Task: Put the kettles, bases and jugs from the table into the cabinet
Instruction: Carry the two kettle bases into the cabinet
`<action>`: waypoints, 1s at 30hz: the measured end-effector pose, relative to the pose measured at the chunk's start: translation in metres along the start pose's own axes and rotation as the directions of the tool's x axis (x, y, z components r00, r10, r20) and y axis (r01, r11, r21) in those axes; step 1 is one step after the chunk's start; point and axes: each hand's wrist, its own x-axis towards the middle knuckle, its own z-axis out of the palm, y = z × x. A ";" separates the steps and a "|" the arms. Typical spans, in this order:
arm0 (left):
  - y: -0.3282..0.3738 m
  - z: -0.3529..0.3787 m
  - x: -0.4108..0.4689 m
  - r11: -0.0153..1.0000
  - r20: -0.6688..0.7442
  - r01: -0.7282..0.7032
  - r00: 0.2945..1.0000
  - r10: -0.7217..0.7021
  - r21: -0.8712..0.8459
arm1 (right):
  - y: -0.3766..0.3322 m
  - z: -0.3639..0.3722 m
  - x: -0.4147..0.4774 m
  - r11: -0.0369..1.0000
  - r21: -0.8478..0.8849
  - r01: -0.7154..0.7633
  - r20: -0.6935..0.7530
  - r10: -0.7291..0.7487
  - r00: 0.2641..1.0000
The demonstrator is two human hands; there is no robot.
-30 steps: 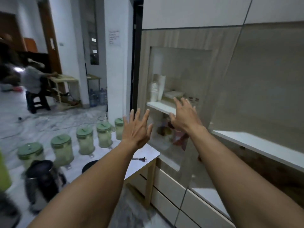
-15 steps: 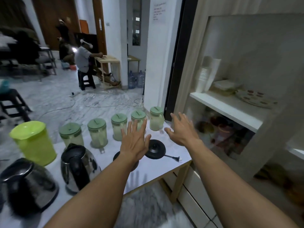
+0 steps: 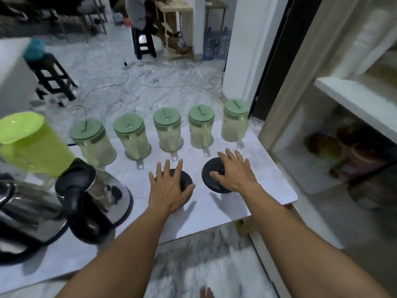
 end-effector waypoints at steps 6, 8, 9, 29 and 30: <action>-0.012 0.054 0.016 0.994 0.076 0.101 0.992 -0.103 0.032 | 0.029 0.053 0.037 0.998 -0.026 0.053 0.103 -0.050 0.993; -0.017 0.069 0.020 0.986 0.100 0.166 0.981 -0.166 0.009 | 0.037 0.070 0.049 0.999 -0.027 0.025 0.148 -0.021 0.989; -0.018 0.073 0.021 0.980 0.118 0.200 0.973 -0.197 -0.008 | 0.040 0.076 0.051 1.000 -0.026 -0.012 0.172 0.016 0.985; -0.020 0.095 0.026 0.929 0.149 0.366 0.923 -0.355 -0.052 | 0.056 0.124 0.055 0.977 0.152 -0.153 0.080 0.142 0.987; -0.019 0.094 0.026 0.928 0.147 0.368 0.922 -0.357 -0.057 | 0.056 0.124 0.055 0.976 0.150 -0.158 0.078 0.147 0.986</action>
